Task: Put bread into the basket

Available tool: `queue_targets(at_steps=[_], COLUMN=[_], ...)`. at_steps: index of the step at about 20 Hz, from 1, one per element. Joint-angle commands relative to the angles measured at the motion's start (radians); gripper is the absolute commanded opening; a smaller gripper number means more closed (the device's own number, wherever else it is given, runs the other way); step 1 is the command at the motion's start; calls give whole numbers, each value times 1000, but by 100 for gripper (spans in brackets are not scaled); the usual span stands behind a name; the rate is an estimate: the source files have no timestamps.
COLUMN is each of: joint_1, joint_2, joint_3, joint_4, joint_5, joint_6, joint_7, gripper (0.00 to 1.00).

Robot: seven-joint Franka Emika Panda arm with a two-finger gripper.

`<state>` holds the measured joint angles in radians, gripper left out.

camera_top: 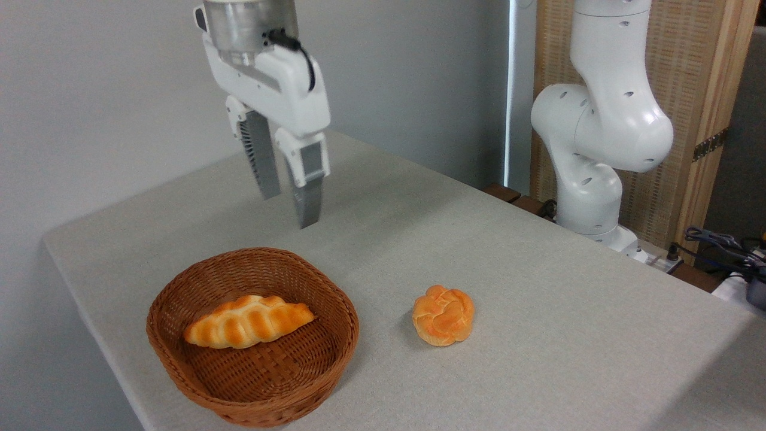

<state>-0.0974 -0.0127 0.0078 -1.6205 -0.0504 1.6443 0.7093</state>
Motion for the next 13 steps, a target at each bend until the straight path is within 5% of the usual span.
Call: queue_targets(at_steps=[1,13], joint_1=[-4,-4], joint_2=[14,20], joint_3=[-9,6], joint_4=[47,51], joint_5=[87,109], joint_6=[-92,-90], joint_7=[-48,-68], gripper=[100,100])
